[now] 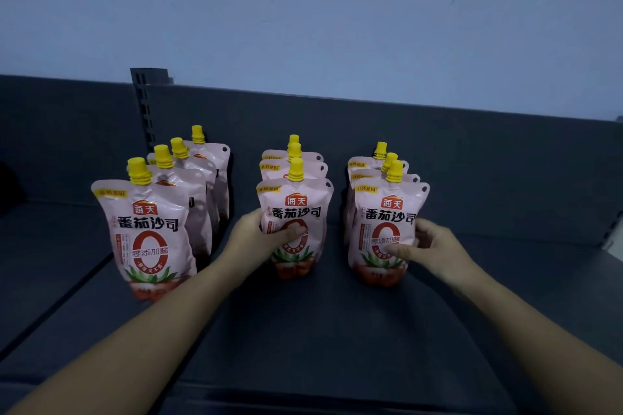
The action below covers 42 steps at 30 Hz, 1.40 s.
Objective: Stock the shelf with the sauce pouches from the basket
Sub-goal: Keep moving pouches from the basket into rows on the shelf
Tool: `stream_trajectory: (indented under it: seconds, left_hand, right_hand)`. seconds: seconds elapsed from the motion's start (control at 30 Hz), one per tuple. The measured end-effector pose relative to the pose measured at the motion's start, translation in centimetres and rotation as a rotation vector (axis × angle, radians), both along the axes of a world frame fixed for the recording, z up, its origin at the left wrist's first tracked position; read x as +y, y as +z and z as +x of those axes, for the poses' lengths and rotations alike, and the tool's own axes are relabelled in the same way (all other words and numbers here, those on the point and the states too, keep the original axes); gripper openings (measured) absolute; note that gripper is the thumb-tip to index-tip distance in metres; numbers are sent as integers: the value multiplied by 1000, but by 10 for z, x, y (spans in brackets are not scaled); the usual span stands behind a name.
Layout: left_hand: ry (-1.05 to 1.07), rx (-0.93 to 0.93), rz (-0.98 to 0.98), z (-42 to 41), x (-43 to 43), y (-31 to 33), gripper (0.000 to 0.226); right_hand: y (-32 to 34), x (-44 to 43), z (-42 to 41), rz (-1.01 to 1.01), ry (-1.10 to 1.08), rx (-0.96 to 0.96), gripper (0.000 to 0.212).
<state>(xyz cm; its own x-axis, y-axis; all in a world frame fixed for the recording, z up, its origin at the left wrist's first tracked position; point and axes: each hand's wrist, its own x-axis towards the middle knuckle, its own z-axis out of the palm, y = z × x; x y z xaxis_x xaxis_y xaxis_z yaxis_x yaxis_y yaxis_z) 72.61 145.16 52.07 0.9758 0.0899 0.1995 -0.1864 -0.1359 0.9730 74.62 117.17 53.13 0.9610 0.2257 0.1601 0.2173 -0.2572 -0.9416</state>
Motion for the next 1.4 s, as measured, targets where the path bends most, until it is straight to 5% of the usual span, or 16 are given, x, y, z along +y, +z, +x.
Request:
stream_trajectory:
  seconds: [0.33, 0.77, 1.03, 1.4]
  left_hand:
    - [2, 97, 108, -12, 8, -4, 49]
    - [12, 142, 37, -20, 7, -8, 39]
    - [12, 124, 208, -23, 8, -12, 50]
    - [71, 116, 324, -21, 10, -17, 63]
  right_hand:
    - [-21, -2, -3, -162, 40, 30, 47]
    - [-23, 11, -17, -196, -117, 3, 54]
    - [-27, 18, -23, -291, -267, -32, 47]
    - [-20, 34, -48, -237, -325, 14, 77]
